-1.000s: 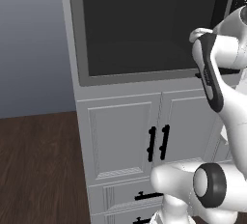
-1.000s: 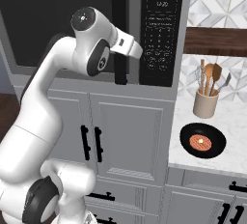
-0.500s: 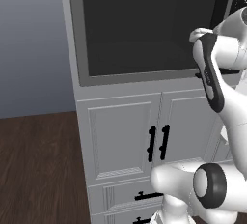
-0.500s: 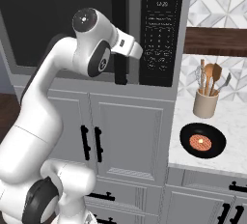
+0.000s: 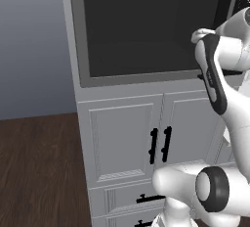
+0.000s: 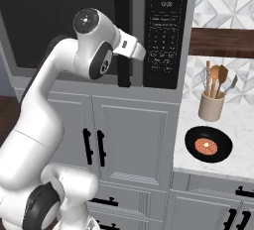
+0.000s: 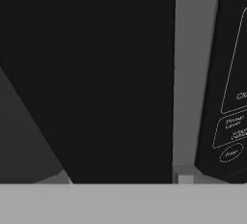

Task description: Open the microwave, place the bowl with waffle inside the microwave, then close the microwave door and turn it on.

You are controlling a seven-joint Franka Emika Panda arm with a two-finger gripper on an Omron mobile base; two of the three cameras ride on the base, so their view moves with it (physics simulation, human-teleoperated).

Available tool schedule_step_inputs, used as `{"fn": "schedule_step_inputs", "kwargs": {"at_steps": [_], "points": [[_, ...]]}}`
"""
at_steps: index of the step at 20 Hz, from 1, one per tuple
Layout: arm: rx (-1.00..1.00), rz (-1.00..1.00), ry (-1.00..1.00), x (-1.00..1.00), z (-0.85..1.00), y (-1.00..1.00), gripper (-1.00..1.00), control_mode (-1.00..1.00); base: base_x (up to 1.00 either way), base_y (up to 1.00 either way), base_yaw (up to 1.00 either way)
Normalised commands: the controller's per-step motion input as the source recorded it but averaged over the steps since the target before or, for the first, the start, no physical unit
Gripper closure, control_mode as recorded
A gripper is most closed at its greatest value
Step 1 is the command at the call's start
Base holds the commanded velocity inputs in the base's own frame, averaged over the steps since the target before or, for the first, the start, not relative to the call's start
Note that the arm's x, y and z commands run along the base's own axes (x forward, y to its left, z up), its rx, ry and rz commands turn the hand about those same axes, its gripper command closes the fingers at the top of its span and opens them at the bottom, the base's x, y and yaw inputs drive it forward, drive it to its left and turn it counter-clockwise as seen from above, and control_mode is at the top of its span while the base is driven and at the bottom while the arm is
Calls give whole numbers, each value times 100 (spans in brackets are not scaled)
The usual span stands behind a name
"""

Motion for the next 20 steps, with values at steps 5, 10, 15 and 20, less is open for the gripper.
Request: {"fn": "schedule_step_inputs", "kwargs": {"at_steps": [5,10,15,20], "points": [[0,0,-12,-4,0,72,100,-100,0,0,0],[0,0,-10,-29,0,86,100,-100,0,0,0],[0,8,0,-83,3,66,100,-100,0,0,0],[0,13,0,-100,4,62,100,-100,0,0,0]]}}
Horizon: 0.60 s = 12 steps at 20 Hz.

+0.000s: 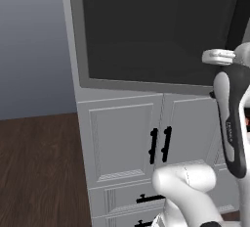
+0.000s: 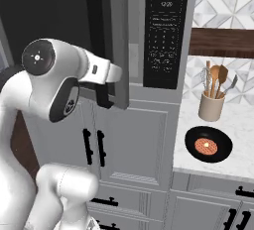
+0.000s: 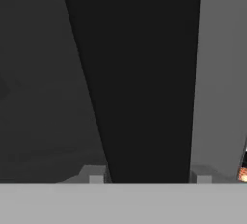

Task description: Open the microwave, place the bowl with waffle inside the microwave, then close the microwave door and turn it on.

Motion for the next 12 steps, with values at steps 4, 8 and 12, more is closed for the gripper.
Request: {"fn": "schedule_step_inputs", "kwargs": {"at_steps": [4,8,12], "points": [[-3,12,0,-100,9,72,100,-100,0,0,0],[-5,11,0,-100,0,75,100,-100,0,0,0],[-7,12,1,-100,0,92,-100,-100,0,0,0]]}}
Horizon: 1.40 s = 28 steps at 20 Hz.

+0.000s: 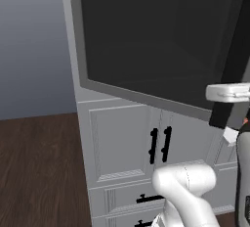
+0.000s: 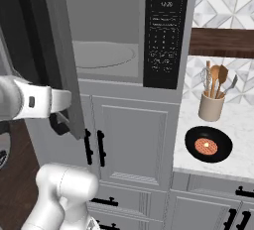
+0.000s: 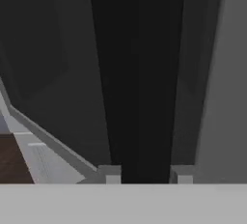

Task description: Open the microwave, place the bowl with waffle inside the microwave, then close the microwave door and turn it on.

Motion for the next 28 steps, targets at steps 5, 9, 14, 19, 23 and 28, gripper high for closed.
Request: {"fn": "schedule_step_inputs", "kwargs": {"at_steps": [5,9,14,19,23,28], "points": [[-3,6,-2,-100,2,40,-100,-100,0,0,0],[13,0,-26,-100,6,-35,-100,-100,0,0,0],[21,0,-41,-82,22,-70,-100,-100,0,0,0],[21,2,-28,-1,11,-92,-100,-100,0,0,0],[13,18,-11,54,0,-48,-100,-100,0,0,0],[6,31,7,100,-9,0,-100,-100,0,0,0]]}}
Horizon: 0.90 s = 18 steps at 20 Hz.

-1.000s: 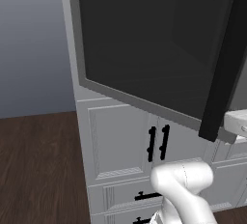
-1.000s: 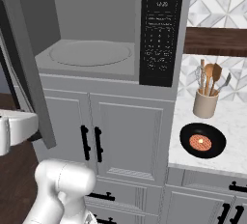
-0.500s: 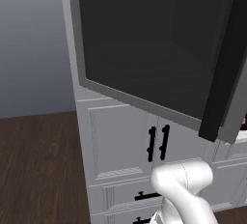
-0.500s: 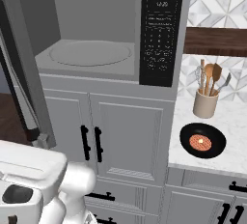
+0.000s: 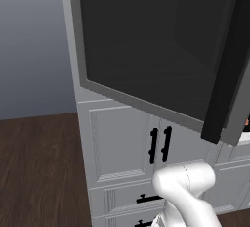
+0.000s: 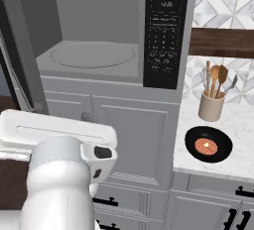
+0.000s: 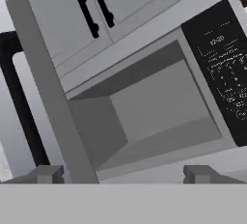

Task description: Open the microwave, place the bowl with waffle inside the microwave, then close the microwave door and turn it on.

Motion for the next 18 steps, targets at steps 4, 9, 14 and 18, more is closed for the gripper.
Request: {"fn": "schedule_step_inputs", "kwargs": {"at_steps": [4,9,14,18], "points": [[9,35,1,80,-22,0,-100,-100,0,0,0],[11,35,0,61,-6,0,-100,-100,0,0,0],[7,33,0,41,0,6,-100,-100,0,0,0],[0,21,0,47,-6,27,-100,-100,0,0,0]]}}
